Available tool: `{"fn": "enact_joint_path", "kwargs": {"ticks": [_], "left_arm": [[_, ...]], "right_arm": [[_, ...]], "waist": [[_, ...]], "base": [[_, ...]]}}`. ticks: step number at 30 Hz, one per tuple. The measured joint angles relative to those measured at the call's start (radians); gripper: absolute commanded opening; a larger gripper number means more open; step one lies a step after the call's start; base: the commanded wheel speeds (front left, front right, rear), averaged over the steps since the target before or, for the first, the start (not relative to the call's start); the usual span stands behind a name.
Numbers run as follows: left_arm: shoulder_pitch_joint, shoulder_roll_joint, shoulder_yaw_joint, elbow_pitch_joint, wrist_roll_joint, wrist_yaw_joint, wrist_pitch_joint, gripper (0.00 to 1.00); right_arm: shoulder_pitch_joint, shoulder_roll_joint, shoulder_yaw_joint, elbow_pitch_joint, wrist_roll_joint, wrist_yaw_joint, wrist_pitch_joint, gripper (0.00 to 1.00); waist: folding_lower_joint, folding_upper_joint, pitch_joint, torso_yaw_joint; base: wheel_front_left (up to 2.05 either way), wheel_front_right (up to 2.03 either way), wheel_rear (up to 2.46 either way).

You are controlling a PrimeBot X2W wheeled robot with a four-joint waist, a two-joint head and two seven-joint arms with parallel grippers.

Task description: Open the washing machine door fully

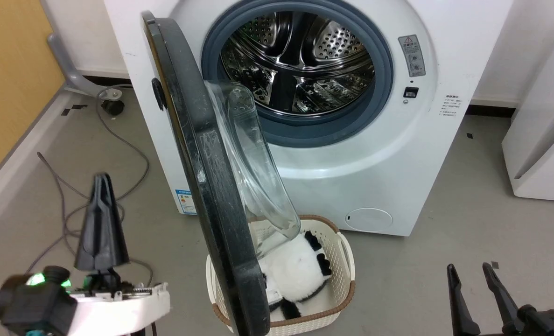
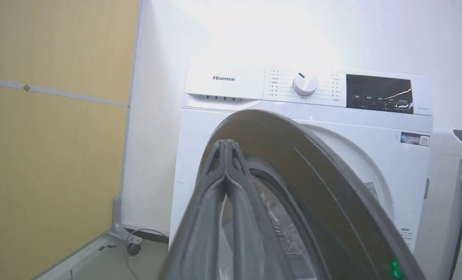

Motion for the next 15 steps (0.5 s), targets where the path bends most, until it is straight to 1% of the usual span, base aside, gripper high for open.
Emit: {"fn": "enact_joint_path", "kwargs": {"ticks": [3, 7, 11, 15], "left_arm": [[-0.018, 0.000, -0.010, -0.072, 0.004, 0.008, 0.000, 0.00], [-0.033, 0.000, -0.045, -0.128, 0.005, 0.008, 0.000, 0.00], [-0.047, 0.000, -0.097, -0.186, 0.006, 0.007, 0.000, 0.00], [-0.048, 0.000, -0.169, -0.199, 0.030, -0.010, 0.000, 0.00]], "right_arm": [[0.000, 0.000, 0.006, 0.002, 0.000, 0.000, 0.002, 1.00], [0.000, 0.001, 0.012, 0.006, 0.003, 0.000, 0.003, 1.00], [0.000, 0.001, 0.015, 0.012, 0.009, 0.000, 0.003, 1.00], [0.000, 0.002, 0.017, 0.007, 0.010, 0.000, 0.002, 1.00]], "waist": [[0.0000, 0.0000, -0.003, 0.000], [0.0000, 0.0000, -0.009, 0.002], [0.0000, 0.0000, -0.013, 0.007], [0.0000, 0.0000, -0.016, 0.014]], "base": [[0.00, 0.00, 0.00], [0.00, 0.00, 0.00], [0.00, 0.00, 0.00], [0.00, 0.00, 0.00]]}}
